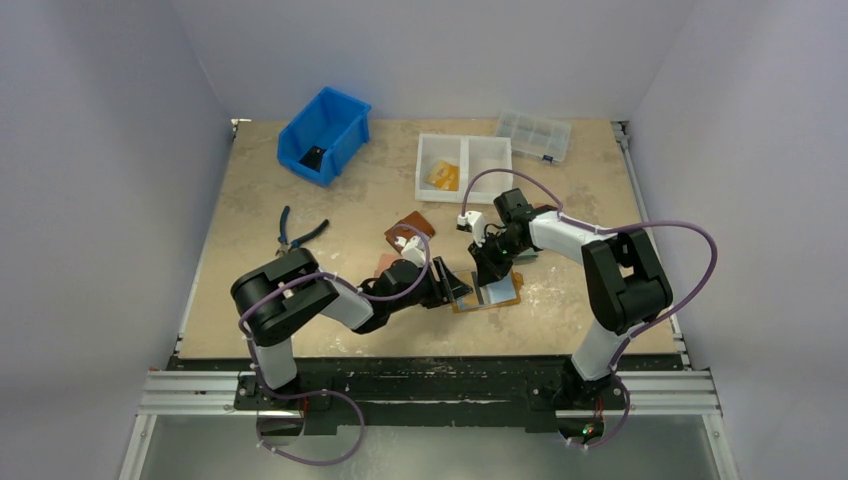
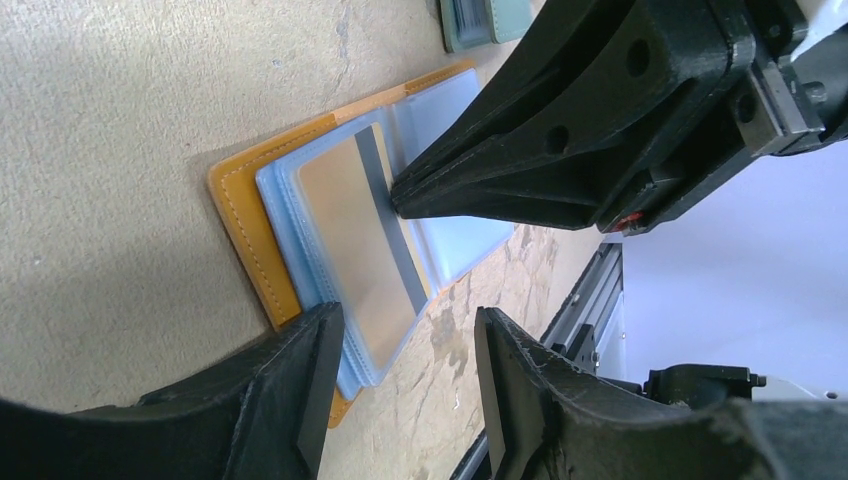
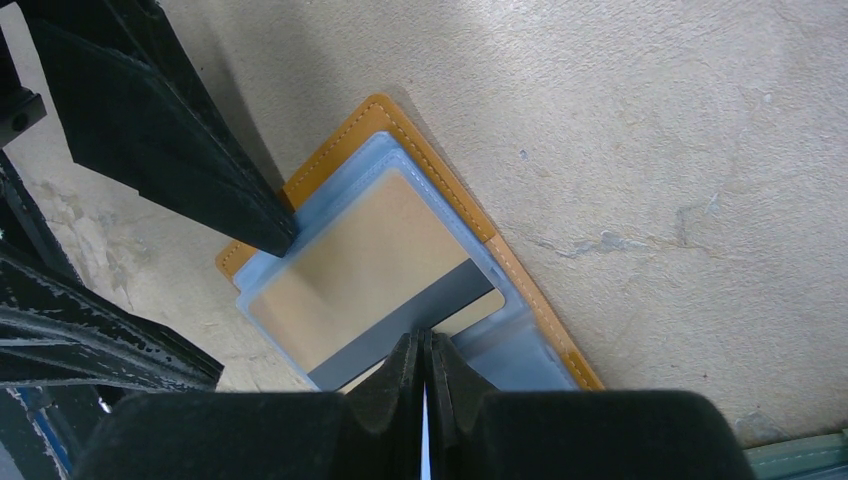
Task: Take the credit cards out of the card holder
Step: Remove the credit card from the card holder.
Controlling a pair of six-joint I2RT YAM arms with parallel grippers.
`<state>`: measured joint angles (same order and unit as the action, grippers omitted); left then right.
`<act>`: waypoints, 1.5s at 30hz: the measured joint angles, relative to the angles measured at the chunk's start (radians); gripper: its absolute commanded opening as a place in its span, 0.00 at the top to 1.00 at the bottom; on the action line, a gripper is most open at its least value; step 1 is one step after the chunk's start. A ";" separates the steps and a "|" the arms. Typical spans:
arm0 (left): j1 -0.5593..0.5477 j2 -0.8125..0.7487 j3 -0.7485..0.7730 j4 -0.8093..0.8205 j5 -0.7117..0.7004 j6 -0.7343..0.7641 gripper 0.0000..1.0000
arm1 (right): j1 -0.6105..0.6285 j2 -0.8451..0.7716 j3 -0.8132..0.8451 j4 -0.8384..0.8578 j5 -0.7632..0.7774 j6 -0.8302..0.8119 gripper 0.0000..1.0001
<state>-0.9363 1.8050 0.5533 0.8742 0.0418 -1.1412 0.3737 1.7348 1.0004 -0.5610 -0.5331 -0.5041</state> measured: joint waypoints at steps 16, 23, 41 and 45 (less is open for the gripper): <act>0.000 0.026 0.048 -0.045 0.020 -0.020 0.45 | -0.002 0.006 0.010 -0.006 0.011 0.000 0.86; 0.000 0.040 0.048 -0.020 0.028 -0.073 0.45 | -0.002 0.006 0.012 -0.006 0.014 0.000 0.85; 0.002 0.090 0.006 0.098 -0.006 -0.352 0.46 | -0.005 0.008 0.015 -0.007 0.017 0.000 0.85; 0.005 0.101 0.010 0.103 -0.005 -0.403 0.47 | -0.006 0.008 0.015 -0.007 0.017 0.000 0.85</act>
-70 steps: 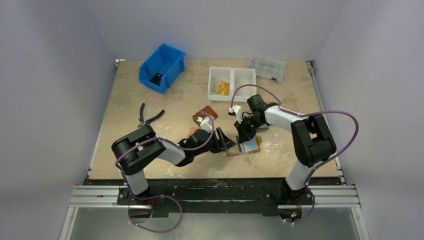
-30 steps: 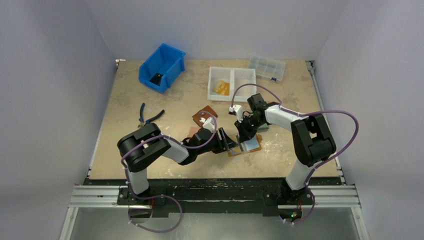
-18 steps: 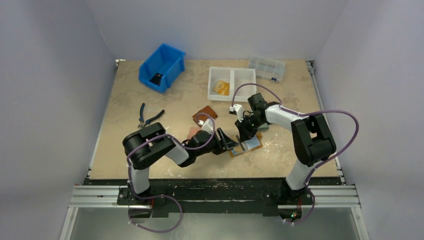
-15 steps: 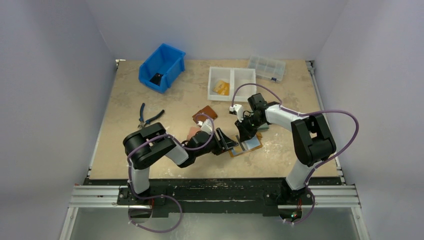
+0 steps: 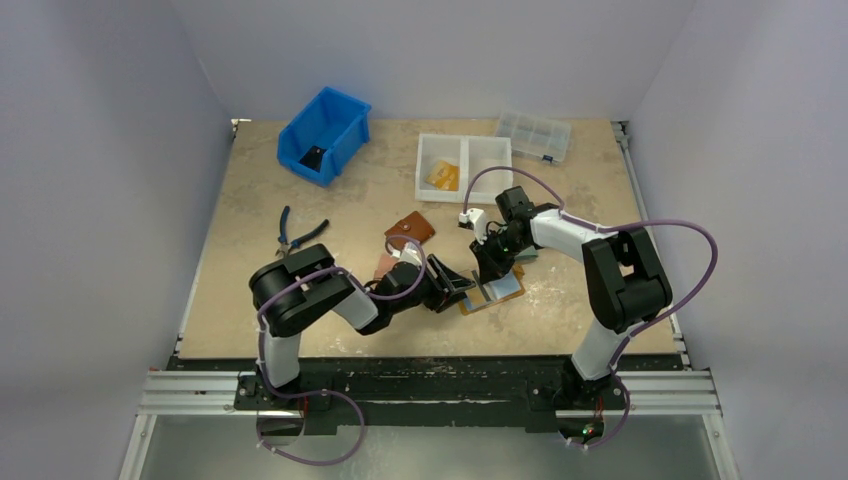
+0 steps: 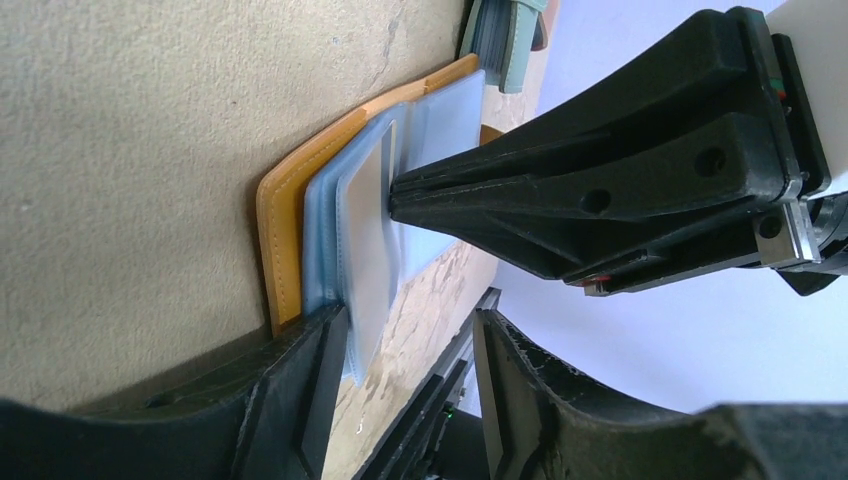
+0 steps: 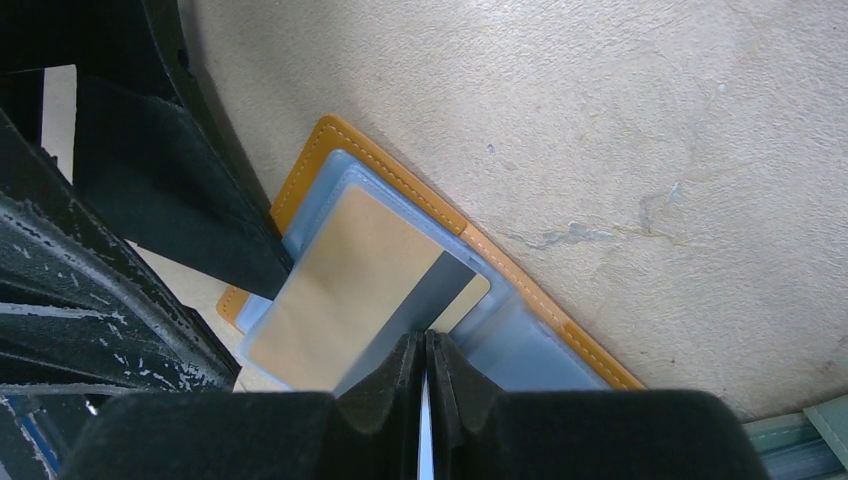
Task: Take the credit cards out of the card holder
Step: Remove the credit card from the card holder.
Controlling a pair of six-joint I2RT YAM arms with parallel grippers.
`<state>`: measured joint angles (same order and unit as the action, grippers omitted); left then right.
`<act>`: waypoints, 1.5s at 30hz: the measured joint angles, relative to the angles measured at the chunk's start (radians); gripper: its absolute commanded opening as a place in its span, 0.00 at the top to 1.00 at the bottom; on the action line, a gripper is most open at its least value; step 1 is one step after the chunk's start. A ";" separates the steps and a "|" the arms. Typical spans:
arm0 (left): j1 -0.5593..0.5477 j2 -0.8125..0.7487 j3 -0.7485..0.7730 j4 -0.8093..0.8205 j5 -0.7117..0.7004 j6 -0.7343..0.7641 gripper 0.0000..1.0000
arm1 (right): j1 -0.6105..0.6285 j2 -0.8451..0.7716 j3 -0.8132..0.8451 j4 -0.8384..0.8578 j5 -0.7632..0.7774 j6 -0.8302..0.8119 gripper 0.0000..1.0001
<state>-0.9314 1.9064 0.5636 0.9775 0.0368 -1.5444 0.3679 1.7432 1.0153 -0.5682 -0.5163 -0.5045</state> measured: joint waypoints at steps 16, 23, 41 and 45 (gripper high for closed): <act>0.003 0.063 0.003 0.095 0.006 -0.079 0.59 | -0.002 0.001 0.002 0.000 -0.001 0.000 0.84; 0.011 0.092 0.033 0.068 0.023 -0.082 0.73 | -0.003 0.000 0.002 0.000 -0.003 -0.002 0.84; 0.015 -0.004 0.157 -0.317 -0.013 0.125 0.99 | -0.002 -0.004 0.002 0.001 -0.019 -0.019 0.71; 0.015 -0.039 0.162 -0.376 -0.035 0.193 0.98 | -0.007 -0.012 0.002 -0.007 -0.039 -0.031 0.67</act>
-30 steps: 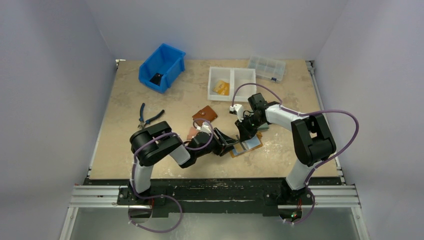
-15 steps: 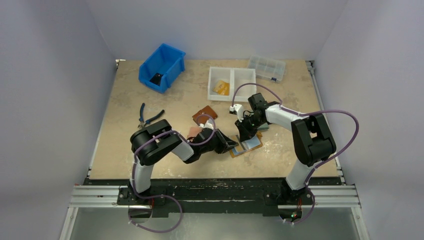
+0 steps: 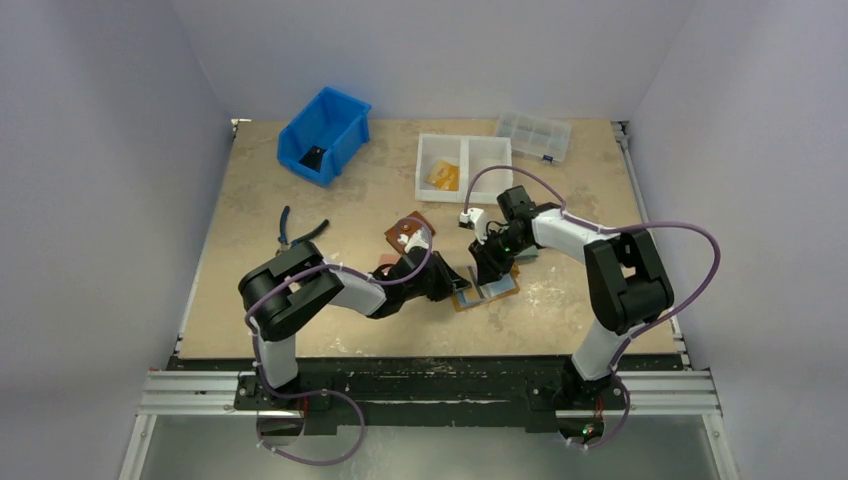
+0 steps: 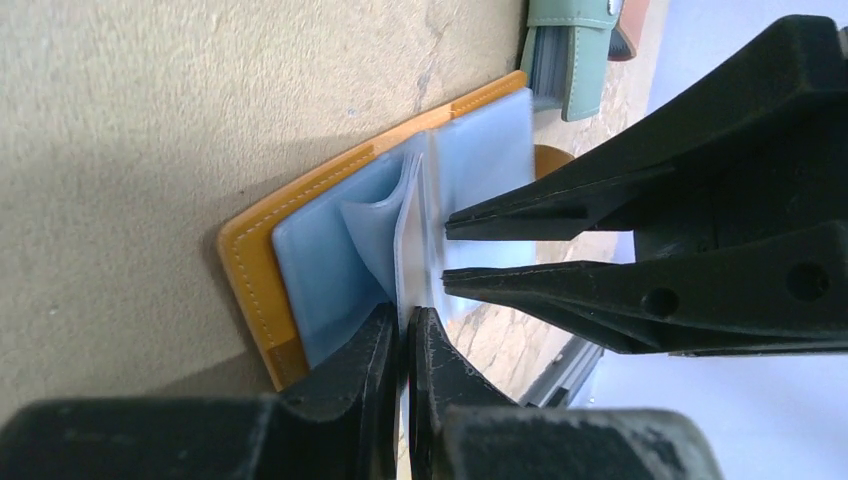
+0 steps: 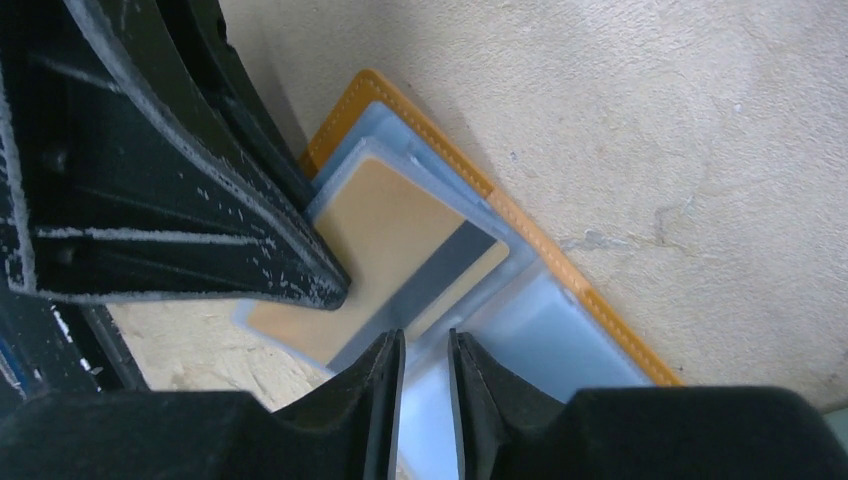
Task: Take the credit cards out of the card holder
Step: Remove the credit card from the card holder.
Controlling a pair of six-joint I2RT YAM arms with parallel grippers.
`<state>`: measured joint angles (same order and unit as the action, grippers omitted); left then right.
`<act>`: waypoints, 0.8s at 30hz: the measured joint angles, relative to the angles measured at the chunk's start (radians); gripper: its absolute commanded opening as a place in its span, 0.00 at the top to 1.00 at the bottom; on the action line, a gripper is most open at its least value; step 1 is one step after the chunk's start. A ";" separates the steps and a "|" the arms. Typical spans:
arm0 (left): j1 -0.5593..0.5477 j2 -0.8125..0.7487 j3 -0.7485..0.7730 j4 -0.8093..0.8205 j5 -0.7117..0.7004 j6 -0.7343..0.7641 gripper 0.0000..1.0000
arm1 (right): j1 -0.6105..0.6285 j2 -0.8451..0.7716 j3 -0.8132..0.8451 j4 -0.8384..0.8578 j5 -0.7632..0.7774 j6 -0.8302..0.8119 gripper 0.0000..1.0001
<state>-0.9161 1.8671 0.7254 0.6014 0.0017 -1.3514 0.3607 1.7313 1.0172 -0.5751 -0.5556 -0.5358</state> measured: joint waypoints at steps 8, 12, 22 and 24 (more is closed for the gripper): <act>0.021 -0.056 -0.069 0.055 -0.014 0.157 1.00 | -0.049 -0.055 0.000 -0.040 -0.100 -0.018 0.64; 0.043 -0.061 -0.131 0.175 0.018 0.203 1.00 | -0.050 -0.076 0.000 -0.049 -0.174 -0.022 0.63; 0.096 0.019 -0.283 0.661 0.175 0.216 1.00 | -0.078 -0.085 0.000 -0.075 -0.356 -0.022 0.59; 0.096 0.029 -0.284 0.721 0.197 0.214 1.00 | -0.089 -0.087 0.000 -0.079 -0.390 -0.022 0.58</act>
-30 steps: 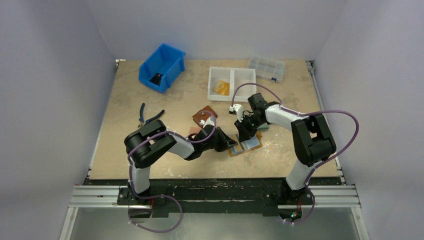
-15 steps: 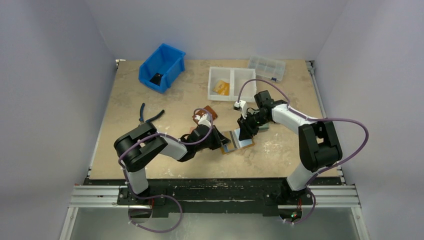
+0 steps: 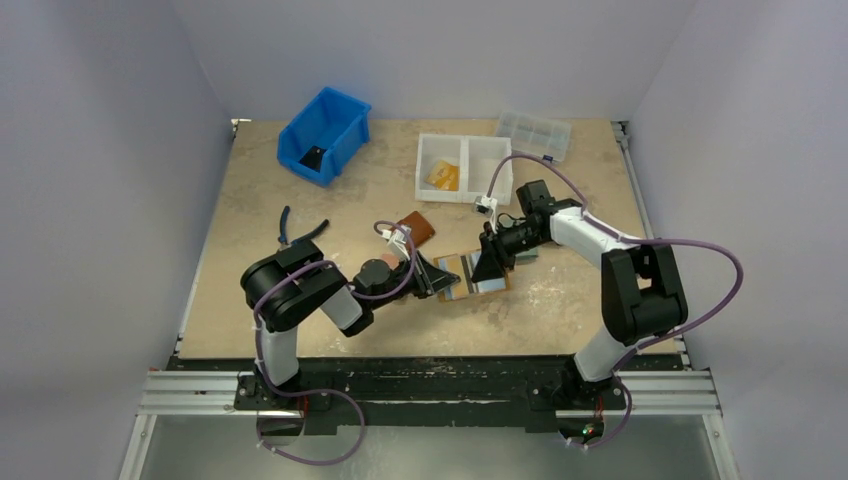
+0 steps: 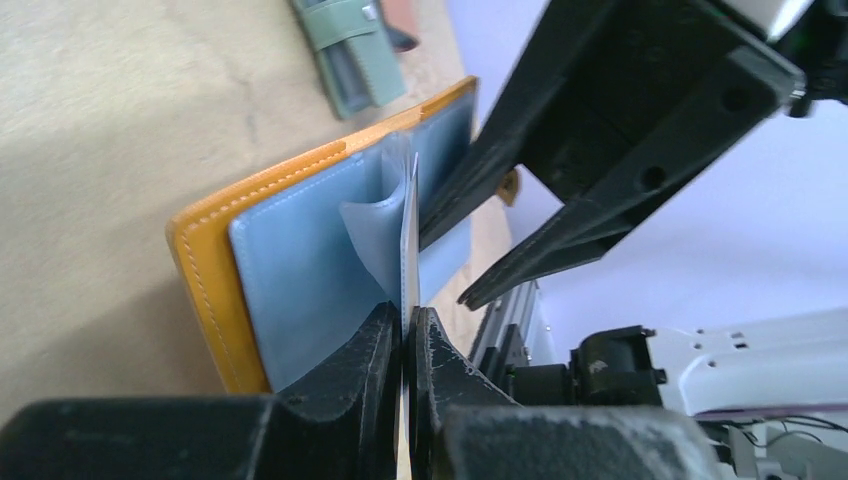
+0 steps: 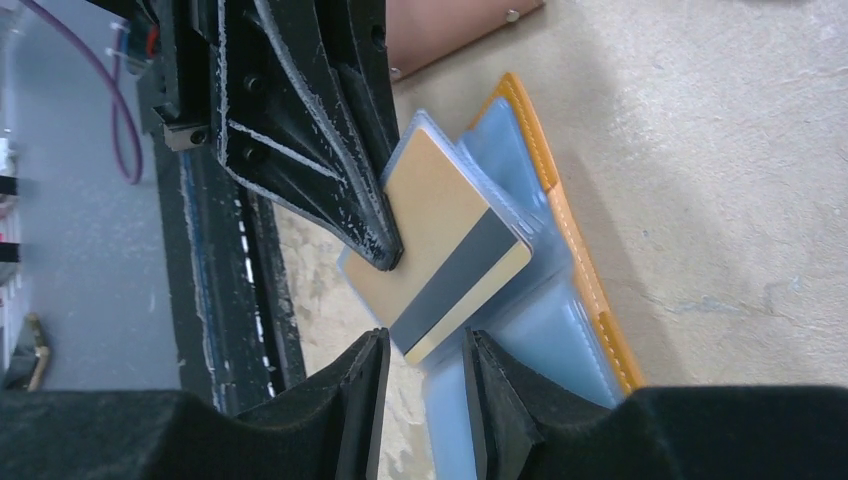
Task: Take the credit cards out of the card holder
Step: Remove the credit card from the card holder.
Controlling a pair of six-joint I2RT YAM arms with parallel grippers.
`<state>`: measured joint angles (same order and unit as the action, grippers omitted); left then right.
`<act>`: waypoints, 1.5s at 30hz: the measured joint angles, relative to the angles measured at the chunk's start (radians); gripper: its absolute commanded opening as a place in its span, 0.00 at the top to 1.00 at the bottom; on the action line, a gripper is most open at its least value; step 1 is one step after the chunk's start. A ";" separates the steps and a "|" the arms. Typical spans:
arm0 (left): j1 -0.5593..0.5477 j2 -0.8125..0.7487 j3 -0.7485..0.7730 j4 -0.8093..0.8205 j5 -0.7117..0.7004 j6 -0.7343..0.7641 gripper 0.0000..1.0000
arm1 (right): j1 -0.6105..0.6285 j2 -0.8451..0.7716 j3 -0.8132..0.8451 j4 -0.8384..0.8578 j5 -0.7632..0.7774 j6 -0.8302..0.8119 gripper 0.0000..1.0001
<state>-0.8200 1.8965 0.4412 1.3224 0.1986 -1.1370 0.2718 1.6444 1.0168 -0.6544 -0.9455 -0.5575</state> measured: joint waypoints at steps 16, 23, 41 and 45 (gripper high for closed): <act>0.002 -0.027 -0.002 0.095 0.069 0.023 1.00 | -0.061 -0.005 0.000 -0.058 -0.177 -0.007 0.56; 0.002 -0.027 -0.003 0.121 0.102 0.022 1.00 | -0.069 -0.004 0.031 -0.173 -0.225 -0.111 0.57; -0.002 -0.027 -0.002 0.127 0.100 0.023 1.00 | -0.076 -0.029 -0.006 -0.081 -0.215 0.014 0.49; -0.002 -0.027 -0.002 0.128 0.090 0.023 1.00 | -0.080 -0.049 -0.011 -0.024 -0.202 0.080 0.50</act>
<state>-0.8223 1.8698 0.4393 1.4502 0.2890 -1.1145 0.1913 1.5955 1.0054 -0.6781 -1.1473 -0.4774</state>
